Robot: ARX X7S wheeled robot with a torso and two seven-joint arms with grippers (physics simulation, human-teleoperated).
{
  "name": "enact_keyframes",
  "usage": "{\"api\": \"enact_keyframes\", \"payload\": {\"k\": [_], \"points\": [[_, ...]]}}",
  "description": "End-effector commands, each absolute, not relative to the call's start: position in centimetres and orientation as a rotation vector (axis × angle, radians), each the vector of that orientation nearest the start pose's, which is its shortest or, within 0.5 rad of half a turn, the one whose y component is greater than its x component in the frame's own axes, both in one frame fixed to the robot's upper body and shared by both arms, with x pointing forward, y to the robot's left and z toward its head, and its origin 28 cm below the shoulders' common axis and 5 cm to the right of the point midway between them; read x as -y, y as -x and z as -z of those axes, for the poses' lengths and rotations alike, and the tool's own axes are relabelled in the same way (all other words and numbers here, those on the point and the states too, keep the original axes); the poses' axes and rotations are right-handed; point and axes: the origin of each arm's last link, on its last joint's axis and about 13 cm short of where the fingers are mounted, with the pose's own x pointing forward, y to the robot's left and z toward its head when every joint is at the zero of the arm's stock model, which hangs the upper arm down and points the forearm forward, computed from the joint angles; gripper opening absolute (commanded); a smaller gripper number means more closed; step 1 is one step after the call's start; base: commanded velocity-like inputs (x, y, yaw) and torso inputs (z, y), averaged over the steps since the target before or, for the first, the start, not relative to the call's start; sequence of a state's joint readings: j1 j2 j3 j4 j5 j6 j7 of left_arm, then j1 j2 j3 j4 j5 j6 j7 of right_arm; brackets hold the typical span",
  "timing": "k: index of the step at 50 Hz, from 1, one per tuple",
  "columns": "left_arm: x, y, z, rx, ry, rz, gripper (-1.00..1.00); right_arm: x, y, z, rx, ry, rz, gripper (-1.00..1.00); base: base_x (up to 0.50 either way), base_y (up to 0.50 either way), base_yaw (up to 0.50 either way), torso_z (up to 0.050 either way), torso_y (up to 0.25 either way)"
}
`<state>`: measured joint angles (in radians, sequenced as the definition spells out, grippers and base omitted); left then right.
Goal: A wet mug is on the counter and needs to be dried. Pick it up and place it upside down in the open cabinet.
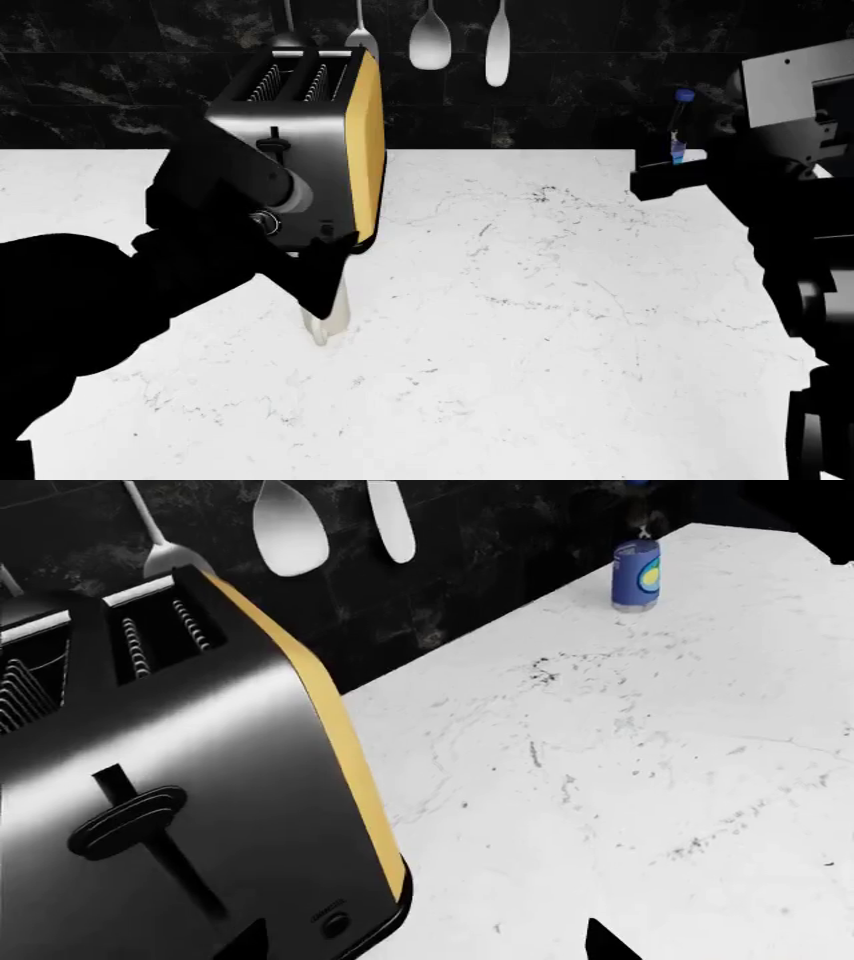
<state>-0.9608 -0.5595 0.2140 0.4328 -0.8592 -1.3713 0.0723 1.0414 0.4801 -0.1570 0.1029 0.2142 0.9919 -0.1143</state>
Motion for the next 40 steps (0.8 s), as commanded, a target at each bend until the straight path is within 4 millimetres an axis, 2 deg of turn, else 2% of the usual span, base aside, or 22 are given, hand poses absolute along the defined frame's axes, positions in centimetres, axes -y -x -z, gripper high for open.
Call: {"api": "enact_keyframes", "payload": {"k": [1, 5, 14, 21, 30, 40], "points": [[-25.3, -27.6, -24.3, -0.343, -0.206, 0.528, 1.00, 21.5, -34.1, -25.0, -0.118, 0.240, 0.061, 1.00, 0.00, 0.00, 0.00, 0.000, 0.000], [-25.1, -26.3, -24.0, -0.368, -0.195, 0.562, 1.00, 21.4, -34.2, -24.7, -0.121, 0.247, 0.059, 1.00, 0.00, 0.00, 0.00, 0.000, 0.000], [-24.9, -25.0, -23.7, -0.403, -0.177, 0.600, 1.00, 21.4, -34.3, -24.4, -0.124, 0.254, 0.061, 1.00, 0.00, 0.00, 0.00, 0.000, 0.000], [-24.8, -24.6, -23.4, -0.414, -0.173, 0.619, 1.00, 21.3, -34.6, -24.1, -0.126, 0.253, 0.060, 1.00, 0.00, 0.00, 0.00, 0.000, 0.000], [-24.9, -25.0, -23.1, -0.378, -0.188, 0.505, 1.00, 21.5, -34.4, -24.0, -0.128, 0.249, 0.063, 1.00, 0.00, 0.00, 0.00, 0.000, 0.000], [-24.7, -24.9, -22.3, -0.403, -0.196, 0.502, 1.00, 21.4, -34.4, -24.1, -0.124, 0.249, 0.063, 1.00, 0.00, 0.00, 0.00, 0.000, 0.000]]}}
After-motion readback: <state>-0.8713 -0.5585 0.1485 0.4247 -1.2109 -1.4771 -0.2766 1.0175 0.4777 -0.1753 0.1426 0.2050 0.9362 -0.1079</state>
